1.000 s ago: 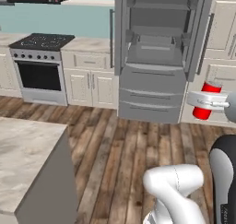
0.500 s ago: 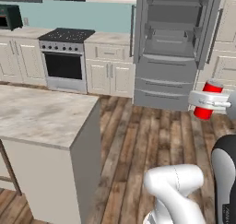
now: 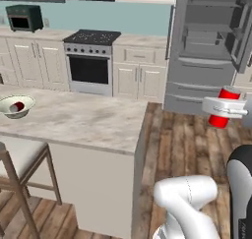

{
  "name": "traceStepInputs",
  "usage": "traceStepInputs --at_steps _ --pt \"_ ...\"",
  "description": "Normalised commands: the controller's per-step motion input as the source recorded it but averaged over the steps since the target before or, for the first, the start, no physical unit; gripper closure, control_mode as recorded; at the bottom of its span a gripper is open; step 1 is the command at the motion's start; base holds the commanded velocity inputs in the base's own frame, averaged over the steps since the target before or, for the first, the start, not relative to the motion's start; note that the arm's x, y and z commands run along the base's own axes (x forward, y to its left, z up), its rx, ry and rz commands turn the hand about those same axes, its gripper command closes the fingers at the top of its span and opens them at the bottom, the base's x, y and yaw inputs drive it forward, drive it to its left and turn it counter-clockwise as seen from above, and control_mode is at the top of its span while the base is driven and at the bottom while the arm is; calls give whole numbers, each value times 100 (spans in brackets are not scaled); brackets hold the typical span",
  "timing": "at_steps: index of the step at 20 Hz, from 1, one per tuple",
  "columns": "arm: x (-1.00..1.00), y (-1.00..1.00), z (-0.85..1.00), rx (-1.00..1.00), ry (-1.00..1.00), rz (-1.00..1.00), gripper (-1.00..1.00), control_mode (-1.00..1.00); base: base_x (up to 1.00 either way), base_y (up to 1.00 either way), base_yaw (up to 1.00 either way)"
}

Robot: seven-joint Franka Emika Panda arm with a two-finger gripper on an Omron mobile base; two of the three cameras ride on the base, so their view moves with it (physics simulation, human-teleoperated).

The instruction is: Open the fridge, grab two sodas, and place both sodas inside the bowl with ice on the dining counter.

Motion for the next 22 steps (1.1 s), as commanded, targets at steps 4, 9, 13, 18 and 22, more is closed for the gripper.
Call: traceStepInputs --at_steps 4,9,13,18,22 --pt "0 0 0 0 0 0 100 100 40 100 -6" --pt "0 0 0 0 0 0 100 100 27 100 -7" --pt "0 0 0 0 0 0 100 100 24 100 -10" --pt "0 0 0 0 0 0 100 100 27 100 -13" --pt "0 0 0 0 0 0 100 100 25 100 -24"
